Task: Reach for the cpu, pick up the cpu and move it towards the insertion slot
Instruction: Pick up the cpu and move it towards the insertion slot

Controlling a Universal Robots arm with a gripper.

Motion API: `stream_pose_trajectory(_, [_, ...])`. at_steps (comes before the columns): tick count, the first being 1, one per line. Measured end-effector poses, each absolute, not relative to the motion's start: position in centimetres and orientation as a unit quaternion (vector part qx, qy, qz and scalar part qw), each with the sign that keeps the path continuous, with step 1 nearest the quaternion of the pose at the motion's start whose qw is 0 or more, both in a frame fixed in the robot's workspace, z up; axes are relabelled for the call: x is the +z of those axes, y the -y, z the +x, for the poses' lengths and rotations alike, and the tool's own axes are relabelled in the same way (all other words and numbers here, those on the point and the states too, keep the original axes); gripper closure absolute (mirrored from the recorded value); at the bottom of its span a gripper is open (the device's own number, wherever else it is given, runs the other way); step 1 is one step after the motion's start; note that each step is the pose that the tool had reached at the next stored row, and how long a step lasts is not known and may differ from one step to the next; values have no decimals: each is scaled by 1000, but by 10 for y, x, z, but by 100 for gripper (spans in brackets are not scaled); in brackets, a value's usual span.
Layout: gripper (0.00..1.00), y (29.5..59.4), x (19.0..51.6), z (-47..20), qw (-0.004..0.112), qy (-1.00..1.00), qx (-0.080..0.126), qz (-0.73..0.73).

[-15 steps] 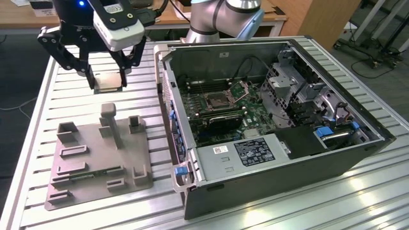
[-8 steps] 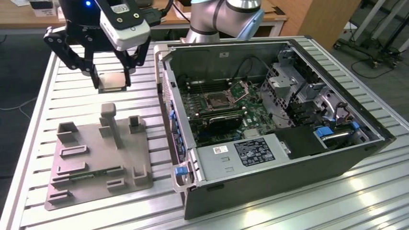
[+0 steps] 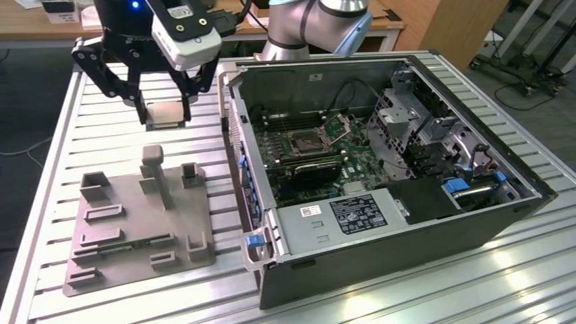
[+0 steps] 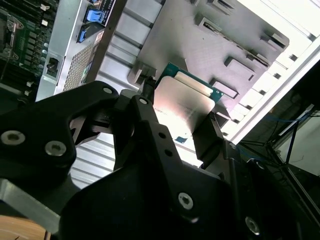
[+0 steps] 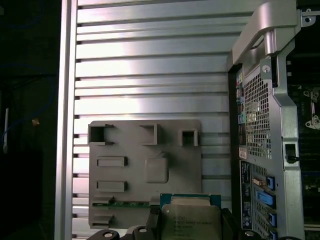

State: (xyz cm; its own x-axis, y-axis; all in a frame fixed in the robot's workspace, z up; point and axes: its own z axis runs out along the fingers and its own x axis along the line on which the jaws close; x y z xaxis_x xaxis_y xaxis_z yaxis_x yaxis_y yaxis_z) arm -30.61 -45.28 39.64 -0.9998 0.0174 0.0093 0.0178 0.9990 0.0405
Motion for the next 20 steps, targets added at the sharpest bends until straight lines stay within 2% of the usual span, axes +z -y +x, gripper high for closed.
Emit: stream_pose_trajectory(20, [45,453,396,-287,4,1000,-20,-9])
